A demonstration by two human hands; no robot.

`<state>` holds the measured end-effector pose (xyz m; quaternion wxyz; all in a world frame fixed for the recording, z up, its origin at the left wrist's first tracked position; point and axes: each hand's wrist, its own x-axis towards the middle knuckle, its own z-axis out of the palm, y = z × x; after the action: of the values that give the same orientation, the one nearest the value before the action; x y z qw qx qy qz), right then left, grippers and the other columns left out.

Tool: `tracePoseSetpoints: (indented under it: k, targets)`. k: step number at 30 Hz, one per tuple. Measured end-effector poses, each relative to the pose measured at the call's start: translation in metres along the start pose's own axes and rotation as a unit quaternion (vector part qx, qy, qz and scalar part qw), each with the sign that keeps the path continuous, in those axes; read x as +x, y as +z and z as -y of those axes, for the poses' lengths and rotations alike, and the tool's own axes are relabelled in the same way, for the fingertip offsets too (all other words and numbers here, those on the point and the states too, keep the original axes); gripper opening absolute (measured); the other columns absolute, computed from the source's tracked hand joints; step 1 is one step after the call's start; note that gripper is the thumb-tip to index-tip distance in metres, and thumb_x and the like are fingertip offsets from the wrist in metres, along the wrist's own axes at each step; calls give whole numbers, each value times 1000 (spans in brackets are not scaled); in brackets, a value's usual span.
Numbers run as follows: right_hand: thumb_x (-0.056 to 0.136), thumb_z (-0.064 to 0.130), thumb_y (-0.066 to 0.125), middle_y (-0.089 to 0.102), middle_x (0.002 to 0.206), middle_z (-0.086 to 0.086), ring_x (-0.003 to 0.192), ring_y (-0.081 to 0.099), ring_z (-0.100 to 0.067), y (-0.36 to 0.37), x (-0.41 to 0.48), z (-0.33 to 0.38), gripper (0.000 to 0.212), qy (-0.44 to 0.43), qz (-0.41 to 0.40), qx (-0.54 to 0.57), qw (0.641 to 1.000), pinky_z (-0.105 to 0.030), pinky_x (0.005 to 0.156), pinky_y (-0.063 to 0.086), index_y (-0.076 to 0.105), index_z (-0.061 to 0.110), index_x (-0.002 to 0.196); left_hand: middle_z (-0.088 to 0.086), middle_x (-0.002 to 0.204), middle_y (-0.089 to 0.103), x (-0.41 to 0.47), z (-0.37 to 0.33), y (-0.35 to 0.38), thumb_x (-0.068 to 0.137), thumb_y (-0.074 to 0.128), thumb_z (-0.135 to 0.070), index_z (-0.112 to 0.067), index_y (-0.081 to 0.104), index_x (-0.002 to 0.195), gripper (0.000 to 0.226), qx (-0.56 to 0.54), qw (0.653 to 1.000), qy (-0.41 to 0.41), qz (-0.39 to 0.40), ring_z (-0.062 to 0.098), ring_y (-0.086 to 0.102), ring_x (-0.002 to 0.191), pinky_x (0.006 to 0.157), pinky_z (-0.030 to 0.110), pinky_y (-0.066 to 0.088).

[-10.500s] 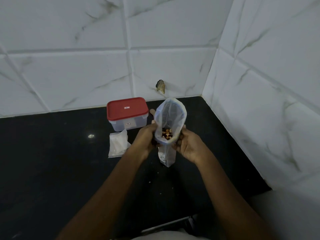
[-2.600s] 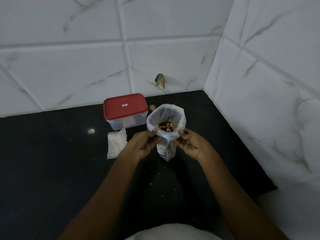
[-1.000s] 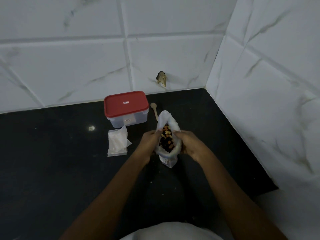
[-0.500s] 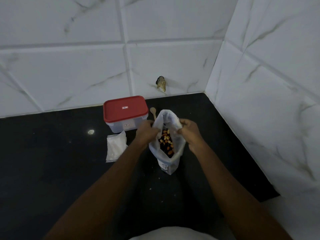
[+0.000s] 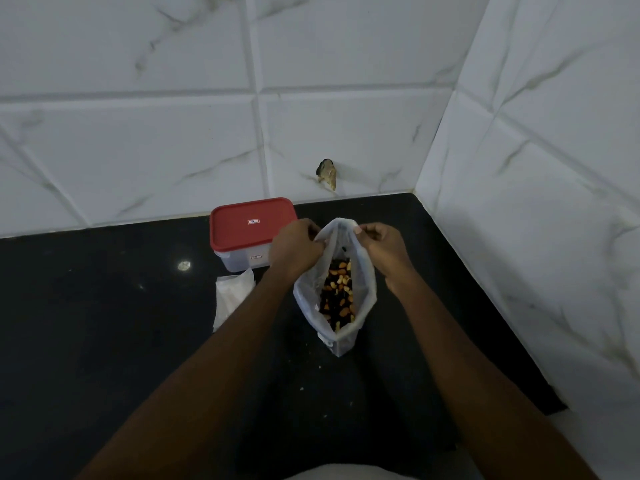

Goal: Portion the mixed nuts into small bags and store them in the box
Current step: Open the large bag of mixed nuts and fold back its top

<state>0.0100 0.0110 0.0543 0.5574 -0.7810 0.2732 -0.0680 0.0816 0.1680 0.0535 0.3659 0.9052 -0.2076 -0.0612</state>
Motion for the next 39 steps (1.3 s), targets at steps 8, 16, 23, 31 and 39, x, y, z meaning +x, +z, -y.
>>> tracePoseSetpoints:
  k: [8, 16, 23, 31, 39]
  targets:
    - [101, 24, 51, 65, 111, -11, 104, 61, -27, 6, 5, 11, 25, 28, 26, -54, 998, -38, 90, 50, 65, 10, 116, 7, 102, 64, -1, -5, -2, 99, 52, -30, -9, 65, 108, 26, -132, 987, -54, 69, 23, 62, 98, 89, 40, 53]
    - [98, 28, 54, 61, 75, -2, 60, 59, -9, -16, -2, -15, 36, 240, 210, 332, 888, -22, 60, 52, 62, 3, 121, 13, 129, 61, -10, 11, -12, 73, 79, -26, -11, 68, 121, 52, -527, 739, -352, 228, 32, 55, 120, 104, 49, 41]
    - [99, 25, 56, 70, 108, -18, 94, 68, -23, -8, -3, -21, 30, 202, 147, 238, 938, -36, 83, 55, 67, 2, 116, 14, 110, 66, -21, 7, 2, 93, 62, -35, -9, 63, 109, 31, -539, 764, -315, 167, 29, 62, 102, 93, 45, 51]
    - [96, 21, 61, 67, 117, -12, 107, 65, -25, -15, -13, -52, 29, 150, 117, 64, 980, -45, 96, 54, 61, 11, 123, 10, 102, 66, -33, 37, 2, 98, 54, -28, -14, 62, 102, 16, -292, 909, -260, 146, 22, 61, 93, 79, 35, 51]
    - [100, 7, 47, 65, 117, -15, 108, 61, -27, -7, -26, -50, 24, 224, 137, 400, 878, -43, 83, 54, 61, 8, 120, 17, 107, 67, -34, 29, 3, 95, 55, -10, -6, 58, 121, 26, -579, 721, -348, 154, 27, 66, 96, 70, 41, 58]
